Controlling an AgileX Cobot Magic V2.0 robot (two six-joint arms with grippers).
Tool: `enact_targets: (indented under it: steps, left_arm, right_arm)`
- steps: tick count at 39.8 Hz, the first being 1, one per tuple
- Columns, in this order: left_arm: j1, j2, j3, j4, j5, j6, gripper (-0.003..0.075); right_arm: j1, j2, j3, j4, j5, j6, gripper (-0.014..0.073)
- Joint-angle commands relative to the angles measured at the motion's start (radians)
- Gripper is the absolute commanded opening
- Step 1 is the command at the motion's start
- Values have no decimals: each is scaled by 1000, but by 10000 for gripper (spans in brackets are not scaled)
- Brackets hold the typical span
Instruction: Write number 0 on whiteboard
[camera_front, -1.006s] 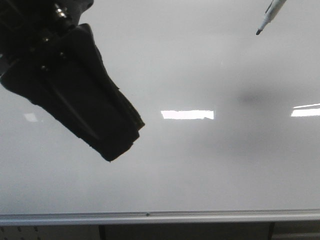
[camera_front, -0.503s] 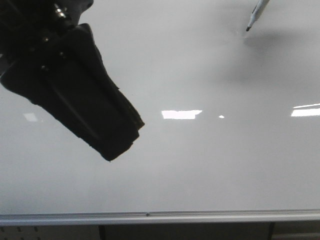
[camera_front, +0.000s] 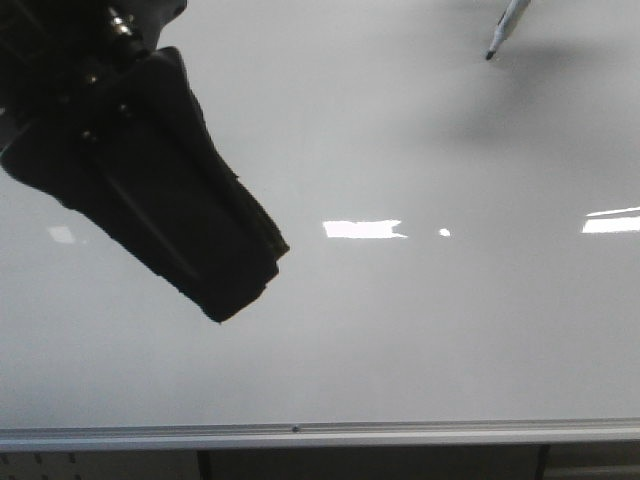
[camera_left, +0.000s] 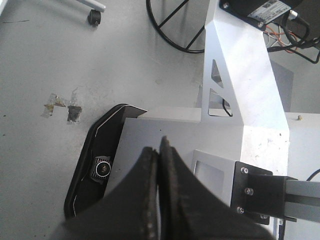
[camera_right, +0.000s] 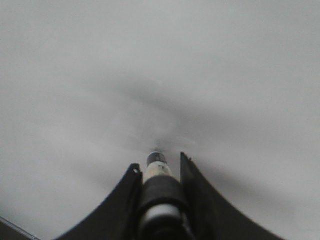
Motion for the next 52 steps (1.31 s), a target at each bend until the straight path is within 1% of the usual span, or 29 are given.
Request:
enact_targets:
  steps: [1,21,30,41,52]
  left_arm:
    - [-6,-34,-30,-58,12,2,-20]
    - [-6,-34,-30,-58,12,2,-20]
    - [-6,-34,-30,-58,12,2,-20]
    - [-6,-34,-30,-58,12,2,-20]
    - [-6,-34,-30,-58,12,2,-20]
  right_arm:
    - [-4,-36,-36,16,-64,-1,-58]
    - [-3,48,-36,14,-2,-2,-58]
    - [-4,53,-36,-57,3,0,-58]
    - [-5,44,-48,-109,-26,21,-58]
    - [-5,44,-97,-113,-53,22,-58]
